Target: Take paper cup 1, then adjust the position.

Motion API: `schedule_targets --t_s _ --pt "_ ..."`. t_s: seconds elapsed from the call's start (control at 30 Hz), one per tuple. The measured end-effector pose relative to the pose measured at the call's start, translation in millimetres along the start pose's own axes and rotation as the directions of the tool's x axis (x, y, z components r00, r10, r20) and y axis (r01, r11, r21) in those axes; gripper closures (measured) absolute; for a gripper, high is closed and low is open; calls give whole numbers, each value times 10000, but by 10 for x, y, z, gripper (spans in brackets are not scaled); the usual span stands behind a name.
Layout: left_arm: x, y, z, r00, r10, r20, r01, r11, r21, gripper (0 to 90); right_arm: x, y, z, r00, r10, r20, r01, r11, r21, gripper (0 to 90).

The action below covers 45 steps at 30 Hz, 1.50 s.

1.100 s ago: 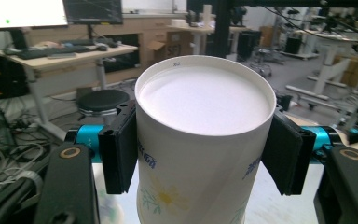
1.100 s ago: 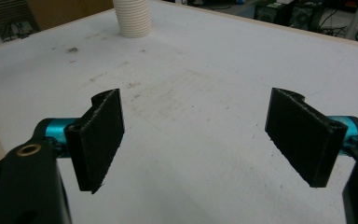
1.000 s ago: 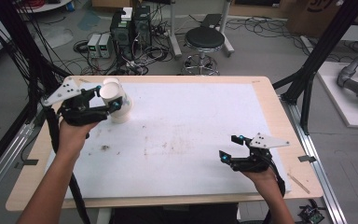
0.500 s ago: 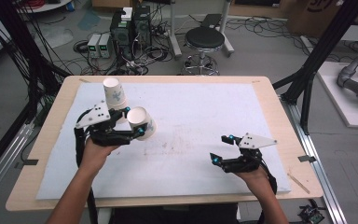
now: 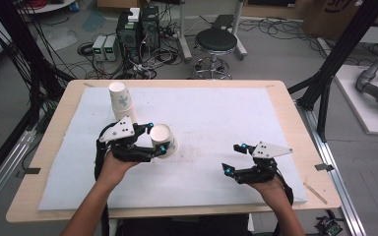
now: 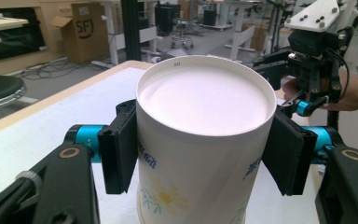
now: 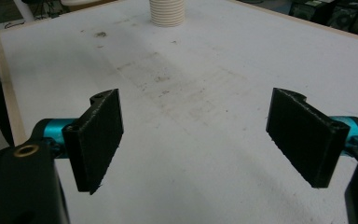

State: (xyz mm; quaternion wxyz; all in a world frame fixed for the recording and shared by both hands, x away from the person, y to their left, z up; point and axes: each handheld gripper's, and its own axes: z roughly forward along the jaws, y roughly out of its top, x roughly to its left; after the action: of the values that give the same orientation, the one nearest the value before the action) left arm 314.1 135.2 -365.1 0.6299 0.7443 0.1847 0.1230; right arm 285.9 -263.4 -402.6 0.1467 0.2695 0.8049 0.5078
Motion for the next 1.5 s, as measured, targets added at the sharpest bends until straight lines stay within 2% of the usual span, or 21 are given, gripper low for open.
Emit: schedule_targets --t_s 0.1,0.77,0.83,1.2,1.5 --pt "-27 -37 68 9998 -84 205 81 9999 131 345 -11 7 -36 10000 50 50 -49 9999 -110 191" --pt "-52 -53 113 9982 -213 569 203 9996 171 339 78 84 78 9985 -261 -484 265 9996 65 191" --pt "-55 -53 111 9980 -218 598 207 9996 200 339 70 122 124 9971 -327 -691 343 9992 223 194" --pt "-77 -63 97 9955 -428 845 417 9990 156 339 91 286 282 9879 -598 -1429 632 9978 190 194" --pt "-157 -70 199 9899 -337 1379 291 9990 351 340 151 340 421 9767 -875 -1957 892 9960 0 195"
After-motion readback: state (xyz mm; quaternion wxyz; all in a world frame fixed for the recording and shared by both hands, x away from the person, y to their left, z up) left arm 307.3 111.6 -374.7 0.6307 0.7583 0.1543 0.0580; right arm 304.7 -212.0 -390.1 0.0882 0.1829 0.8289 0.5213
